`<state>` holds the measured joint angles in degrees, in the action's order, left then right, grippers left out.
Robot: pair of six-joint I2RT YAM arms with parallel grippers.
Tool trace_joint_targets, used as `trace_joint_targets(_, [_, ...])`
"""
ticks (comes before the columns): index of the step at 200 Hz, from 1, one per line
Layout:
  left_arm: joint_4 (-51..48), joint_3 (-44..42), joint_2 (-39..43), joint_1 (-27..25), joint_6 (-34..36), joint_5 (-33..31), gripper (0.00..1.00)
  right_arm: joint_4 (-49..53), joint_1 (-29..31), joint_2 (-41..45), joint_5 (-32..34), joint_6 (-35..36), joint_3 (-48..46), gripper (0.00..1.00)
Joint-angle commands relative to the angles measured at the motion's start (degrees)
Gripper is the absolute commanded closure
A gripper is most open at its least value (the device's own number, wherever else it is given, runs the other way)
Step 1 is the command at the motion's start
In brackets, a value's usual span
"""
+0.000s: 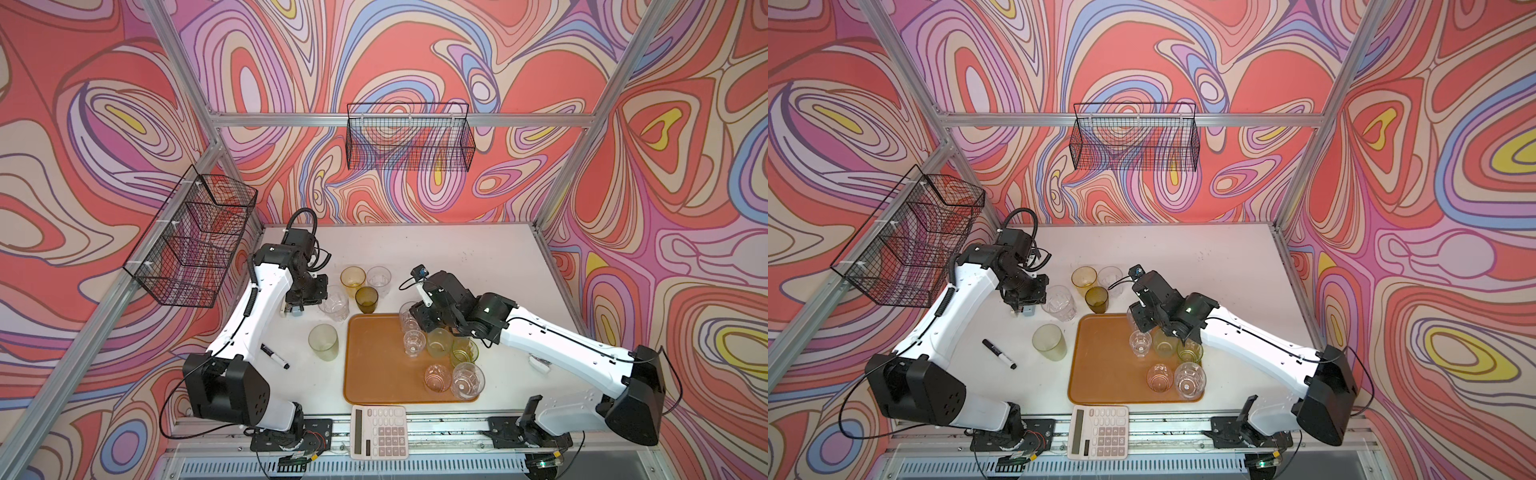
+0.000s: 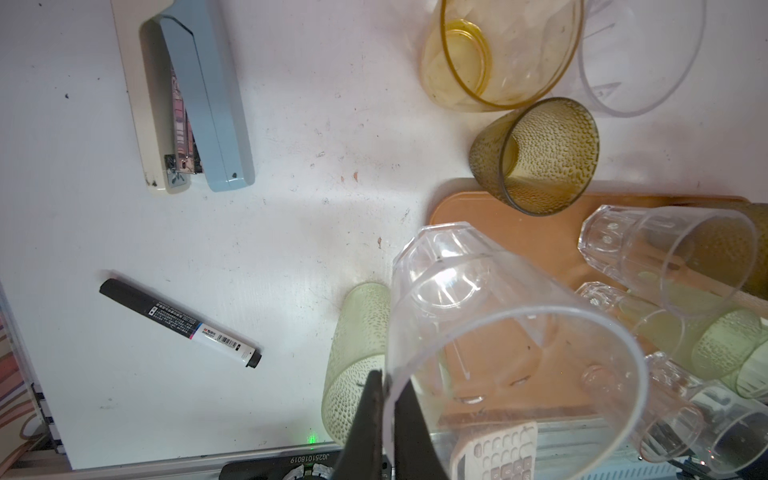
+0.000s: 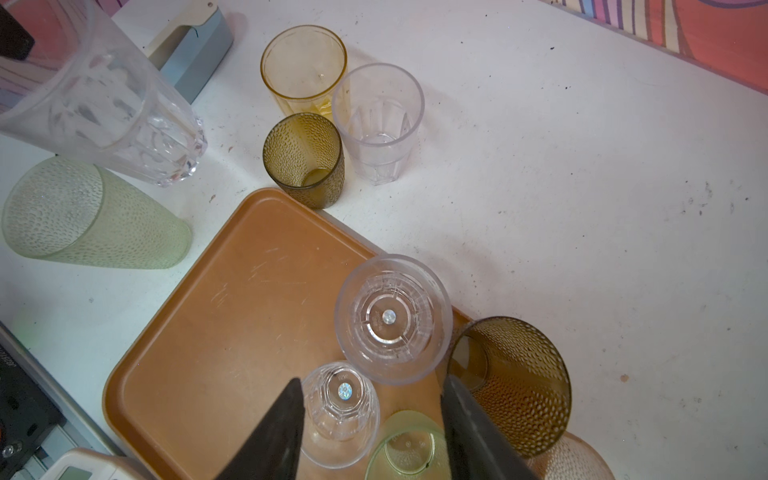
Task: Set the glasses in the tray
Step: 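Lift the clear cup with the left gripper and carry it toward the tray, then lower the clear cup onto the tray by the pink cup while the right arm rises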
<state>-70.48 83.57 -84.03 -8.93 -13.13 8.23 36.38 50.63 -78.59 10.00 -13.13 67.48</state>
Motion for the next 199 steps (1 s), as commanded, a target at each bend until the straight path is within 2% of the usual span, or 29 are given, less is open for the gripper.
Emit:
trace_joint_targets(1, [-3.1,2.9,1.2,-1.6,0.9,1.2,1.0,-0.7,-0.5,-0.1,-0.3,-0.4,1.3,0.44])
trace_joint_targets(66, [-7.1,5.6,2.0,-7.0,1.8,0.0,1.0,-0.6,-2.9,0.0,-4.5,-0.4,2.1,0.43])
trace_joint_targets(165, [-6.9,0.8,5.6,-21.3,-9.2,-4.5,1.0,-1.6,-10.1,1.2,-13.8,-1.5,2.4,0.4])
trace_joint_targets(199, [-4.3,-3.1,6.4,-26.6,-14.7,-3.3,1.0,-2.4,-11.7,1.7,-16.6,-2.3,1.8,0.4])
